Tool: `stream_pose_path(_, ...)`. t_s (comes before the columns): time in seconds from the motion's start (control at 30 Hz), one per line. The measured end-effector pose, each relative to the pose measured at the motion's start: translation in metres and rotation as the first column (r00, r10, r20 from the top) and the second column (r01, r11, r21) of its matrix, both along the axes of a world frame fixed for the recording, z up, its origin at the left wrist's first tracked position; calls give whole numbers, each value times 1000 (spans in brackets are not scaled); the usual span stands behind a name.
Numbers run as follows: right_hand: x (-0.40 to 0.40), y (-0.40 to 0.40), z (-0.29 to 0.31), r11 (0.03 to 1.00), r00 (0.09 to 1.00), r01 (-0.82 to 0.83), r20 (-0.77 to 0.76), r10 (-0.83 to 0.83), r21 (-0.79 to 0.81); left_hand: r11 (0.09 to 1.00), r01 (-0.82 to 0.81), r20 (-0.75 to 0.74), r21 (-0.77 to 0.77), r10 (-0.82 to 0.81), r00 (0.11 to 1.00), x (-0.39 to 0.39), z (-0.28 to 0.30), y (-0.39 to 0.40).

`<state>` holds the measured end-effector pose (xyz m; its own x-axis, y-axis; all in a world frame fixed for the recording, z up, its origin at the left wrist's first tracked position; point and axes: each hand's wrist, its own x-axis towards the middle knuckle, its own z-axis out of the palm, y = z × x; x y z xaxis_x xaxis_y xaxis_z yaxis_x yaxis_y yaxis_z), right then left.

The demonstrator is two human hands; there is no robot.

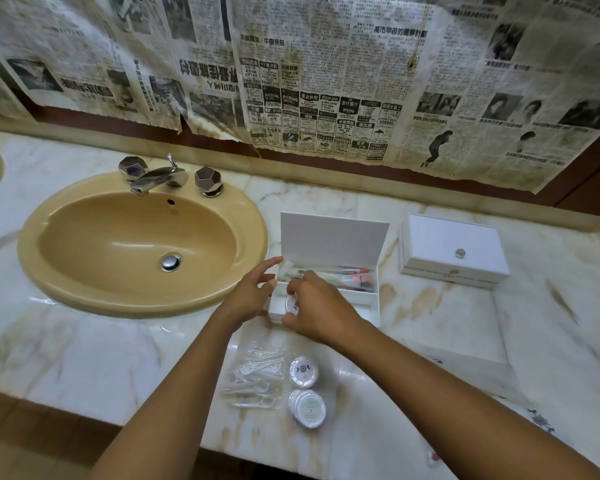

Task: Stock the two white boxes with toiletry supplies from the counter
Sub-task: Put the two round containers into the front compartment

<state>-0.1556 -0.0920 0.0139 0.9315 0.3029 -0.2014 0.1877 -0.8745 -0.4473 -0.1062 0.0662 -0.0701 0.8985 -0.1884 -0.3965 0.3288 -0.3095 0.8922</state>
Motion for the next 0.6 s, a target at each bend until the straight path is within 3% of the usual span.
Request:
stream_pose_path(0.17, 21, 3, -14, 991, 990, 136, -42, -135, 16, 1000, 1, 3, -1, -1, 1000, 0, 0, 0)
stream_pose_path(0.6, 25, 14, -42, 976, 968, 208, -158, -196, 62, 1000, -7, -10, -16, 7, 1000, 1, -1, 1)
